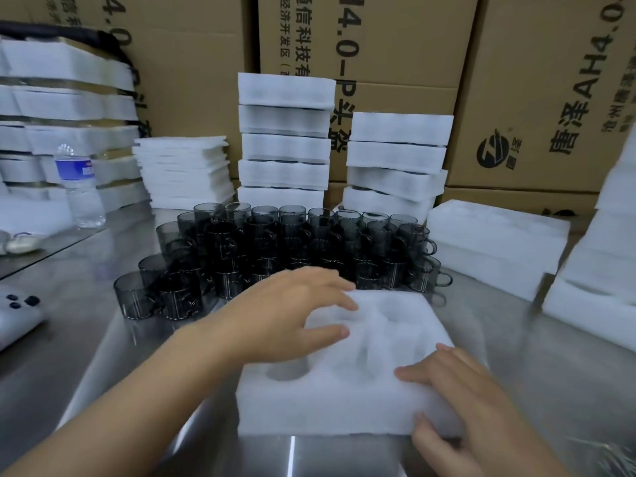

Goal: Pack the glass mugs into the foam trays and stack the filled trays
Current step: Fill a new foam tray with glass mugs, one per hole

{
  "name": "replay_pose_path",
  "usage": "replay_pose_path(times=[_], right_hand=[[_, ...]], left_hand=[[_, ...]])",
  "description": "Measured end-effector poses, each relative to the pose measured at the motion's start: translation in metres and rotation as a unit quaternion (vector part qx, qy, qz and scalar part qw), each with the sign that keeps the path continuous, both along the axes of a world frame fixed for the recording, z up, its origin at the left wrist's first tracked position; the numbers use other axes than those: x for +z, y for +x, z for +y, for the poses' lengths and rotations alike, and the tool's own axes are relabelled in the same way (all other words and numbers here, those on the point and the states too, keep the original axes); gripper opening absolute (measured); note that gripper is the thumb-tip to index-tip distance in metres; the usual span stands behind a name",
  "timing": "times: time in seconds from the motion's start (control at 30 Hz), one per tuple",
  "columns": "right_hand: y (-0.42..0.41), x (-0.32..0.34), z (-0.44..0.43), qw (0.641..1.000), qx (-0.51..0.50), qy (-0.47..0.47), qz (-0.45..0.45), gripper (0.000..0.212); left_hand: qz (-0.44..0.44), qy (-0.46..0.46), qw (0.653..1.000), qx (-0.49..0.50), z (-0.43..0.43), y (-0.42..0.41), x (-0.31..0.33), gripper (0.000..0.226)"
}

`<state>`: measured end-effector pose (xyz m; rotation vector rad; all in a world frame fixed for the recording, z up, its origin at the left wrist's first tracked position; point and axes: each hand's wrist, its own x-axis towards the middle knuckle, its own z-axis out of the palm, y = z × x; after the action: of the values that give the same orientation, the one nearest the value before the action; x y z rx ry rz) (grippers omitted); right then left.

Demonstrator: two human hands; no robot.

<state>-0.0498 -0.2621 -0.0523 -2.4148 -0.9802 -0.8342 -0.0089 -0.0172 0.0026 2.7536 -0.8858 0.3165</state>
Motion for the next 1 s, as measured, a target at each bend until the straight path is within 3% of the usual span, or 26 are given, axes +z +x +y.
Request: replay_pose_path(times=[0.1,0.2,0.3,0.57,0.73,1.0], right_hand=[[0.005,0.016,0.002,0.999,-0.002,0.028,0.038,0.023],[0.026,0.041,0.009,0.993,-0.03,0.073,0.086,0.028],[0.062,0.06,0.024,0.98,-0.018,0.107,0.169,0.017],[0.12,0.045,0.068,0.959,-0.039,-0.023,0.281,0.026],[0.122,0.035,0.056,0.954,0.004,0.033,0.297,0.023],[0.125,0.034,0.055,0.951,0.038,0.037,0.304,0.026]], left_hand=[[0.057,0.013,0.998,0.022,-0.008,0.027,-0.005,0.046],[0.065,0.004,0.997,0.045,-0.014,0.041,-0.011,0.043],[0.07,-0.02,0.996,0.044,-0.014,0.047,-0.014,0.039],[0.058,-0.148,0.987,0.023,-0.008,0.058,-0.021,0.025],[0.049,-0.18,0.982,0.02,-0.003,0.06,-0.027,0.026],[-0.153,-0.077,0.982,0.085,-0.004,0.052,-0.027,0.033]])
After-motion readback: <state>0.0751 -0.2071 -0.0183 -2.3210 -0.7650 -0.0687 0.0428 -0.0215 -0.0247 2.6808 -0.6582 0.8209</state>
